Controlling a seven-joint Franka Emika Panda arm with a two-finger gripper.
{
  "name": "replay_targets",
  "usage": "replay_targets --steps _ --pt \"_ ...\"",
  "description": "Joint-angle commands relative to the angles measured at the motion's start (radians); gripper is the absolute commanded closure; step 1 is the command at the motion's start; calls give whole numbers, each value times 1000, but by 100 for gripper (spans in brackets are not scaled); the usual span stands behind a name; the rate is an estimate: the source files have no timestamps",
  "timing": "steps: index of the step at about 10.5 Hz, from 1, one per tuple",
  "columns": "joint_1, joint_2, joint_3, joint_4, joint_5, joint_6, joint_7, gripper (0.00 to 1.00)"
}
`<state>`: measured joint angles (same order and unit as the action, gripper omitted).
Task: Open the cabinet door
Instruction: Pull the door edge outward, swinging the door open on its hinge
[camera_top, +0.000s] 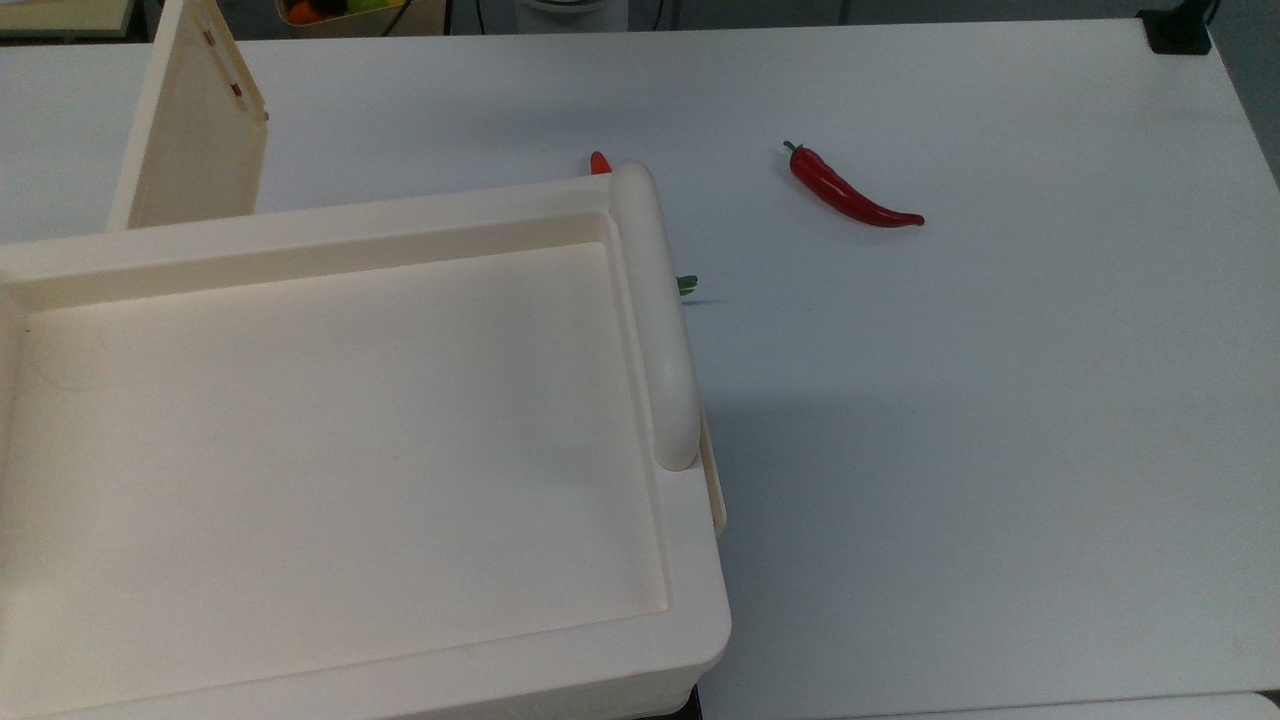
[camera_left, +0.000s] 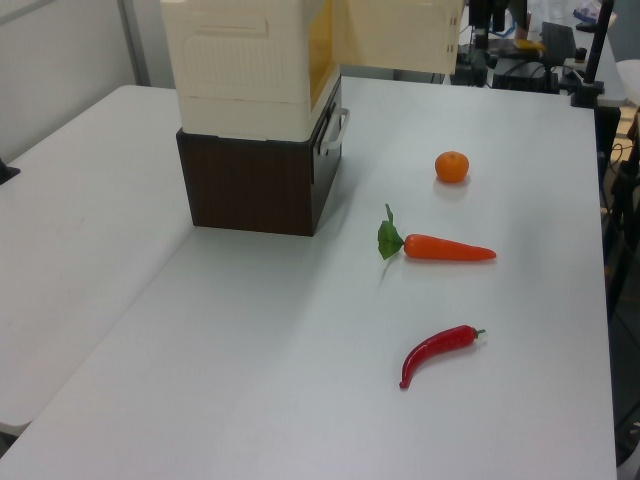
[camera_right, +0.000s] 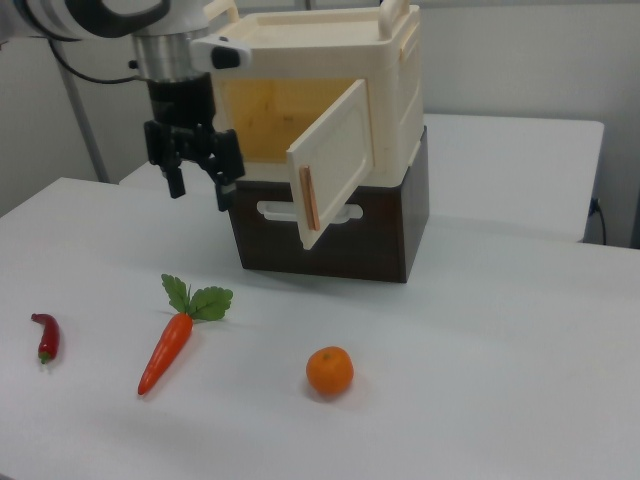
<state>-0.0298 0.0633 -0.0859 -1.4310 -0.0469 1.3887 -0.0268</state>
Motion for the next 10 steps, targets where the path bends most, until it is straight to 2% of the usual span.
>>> replay_targets --steps 1,10 --pt "13 -36 26 -49 -11 1 64 0" --pt "5 -19 26 -43 -7 26 48 0"
